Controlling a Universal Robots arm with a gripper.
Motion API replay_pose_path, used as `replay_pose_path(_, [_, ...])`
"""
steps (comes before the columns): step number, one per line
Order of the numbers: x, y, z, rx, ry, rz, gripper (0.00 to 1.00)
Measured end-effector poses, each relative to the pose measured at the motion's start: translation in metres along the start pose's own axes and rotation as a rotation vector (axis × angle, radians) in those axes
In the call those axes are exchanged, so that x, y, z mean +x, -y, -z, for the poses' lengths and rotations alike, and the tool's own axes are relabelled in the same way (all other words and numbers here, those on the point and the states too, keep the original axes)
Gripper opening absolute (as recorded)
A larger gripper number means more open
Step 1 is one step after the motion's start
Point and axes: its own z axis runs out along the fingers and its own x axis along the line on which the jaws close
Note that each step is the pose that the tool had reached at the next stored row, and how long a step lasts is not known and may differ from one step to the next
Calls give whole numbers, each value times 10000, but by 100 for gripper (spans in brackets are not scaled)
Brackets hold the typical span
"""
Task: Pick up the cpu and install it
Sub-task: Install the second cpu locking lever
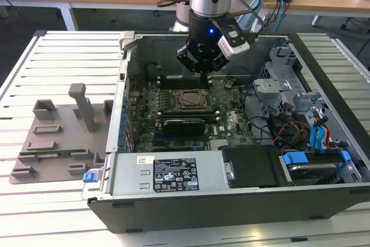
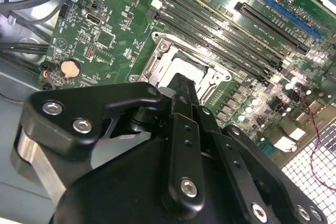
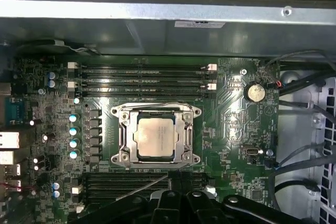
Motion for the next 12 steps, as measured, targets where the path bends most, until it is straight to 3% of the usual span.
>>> replay_pose_path(12, [1, 97, -30, 0, 0, -1, 11])
